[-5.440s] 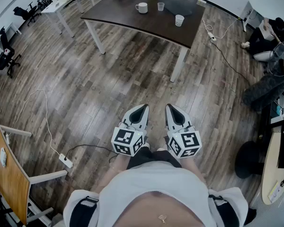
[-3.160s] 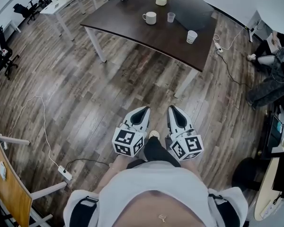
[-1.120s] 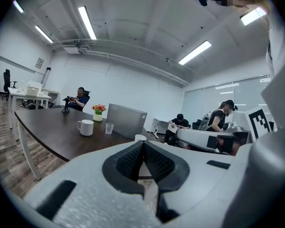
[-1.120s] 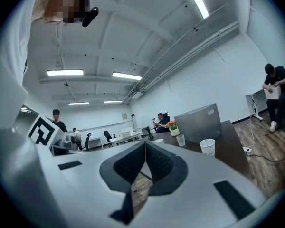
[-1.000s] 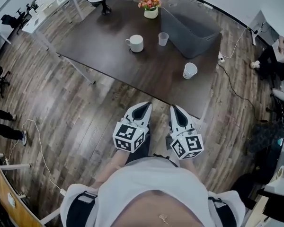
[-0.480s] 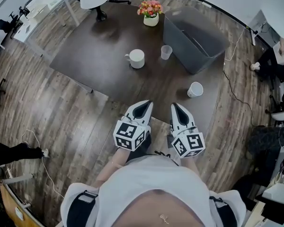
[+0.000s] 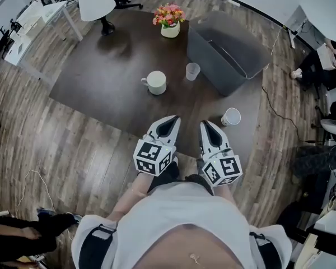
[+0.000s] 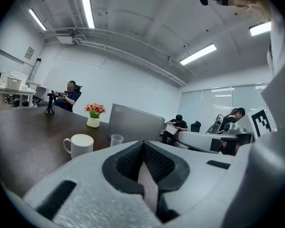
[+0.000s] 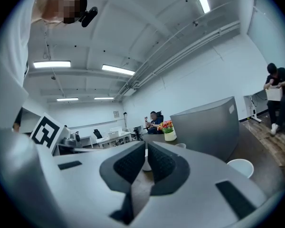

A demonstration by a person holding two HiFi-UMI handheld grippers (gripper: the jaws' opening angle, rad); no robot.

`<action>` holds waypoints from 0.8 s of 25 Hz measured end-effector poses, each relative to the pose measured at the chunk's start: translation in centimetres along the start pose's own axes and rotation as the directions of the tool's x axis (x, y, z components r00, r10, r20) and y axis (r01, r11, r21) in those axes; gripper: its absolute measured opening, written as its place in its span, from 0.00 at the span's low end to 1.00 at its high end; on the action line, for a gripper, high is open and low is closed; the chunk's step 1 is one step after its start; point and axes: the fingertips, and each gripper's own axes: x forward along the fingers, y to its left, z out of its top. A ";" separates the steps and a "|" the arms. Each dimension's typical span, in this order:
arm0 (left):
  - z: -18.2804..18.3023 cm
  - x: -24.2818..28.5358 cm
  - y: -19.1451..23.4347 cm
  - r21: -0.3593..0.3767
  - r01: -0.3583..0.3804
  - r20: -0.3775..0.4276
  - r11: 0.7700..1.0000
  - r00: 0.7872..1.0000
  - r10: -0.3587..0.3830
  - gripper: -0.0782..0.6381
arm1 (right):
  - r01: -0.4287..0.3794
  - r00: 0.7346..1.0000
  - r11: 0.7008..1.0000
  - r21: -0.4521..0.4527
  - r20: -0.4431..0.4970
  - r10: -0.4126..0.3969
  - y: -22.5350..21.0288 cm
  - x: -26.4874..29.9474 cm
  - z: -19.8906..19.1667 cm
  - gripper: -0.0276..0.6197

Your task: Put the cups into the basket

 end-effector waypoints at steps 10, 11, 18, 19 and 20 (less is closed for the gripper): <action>-0.4 2.3 -1.0 0.004 0.038 -0.026 0.999 0.999 -0.038 0.12 | 0.035 0.999 0.999 -0.019 -0.015 -0.035 -2.1 0.3 0.3 0.06; -0.3 2.6 -1.2 0.003 0.039 -0.027 0.999 0.999 -0.039 0.12 | 0.035 0.999 0.999 -0.020 -0.020 -0.035 -2.4 0.3 0.4 0.06; 0.3 5.2 -2.2 -0.012 0.040 -0.047 0.999 0.998 -0.040 0.12 | 0.053 0.998 0.998 -0.020 -0.039 -0.053 -5.1 0.7 1.8 0.06; 0.5 5.7 -2.6 -0.009 0.047 -0.047 0.999 0.998 -0.048 0.12 | 0.063 0.997 0.998 -0.017 -0.041 -0.063 -5.8 0.5 2.1 0.06; 0.8 6.3 -3.1 -0.004 0.056 -0.048 0.998 0.997 -0.057 0.12 | 0.071 0.996 0.997 -0.015 -0.045 -0.071 -6.5 0.4 2.4 0.07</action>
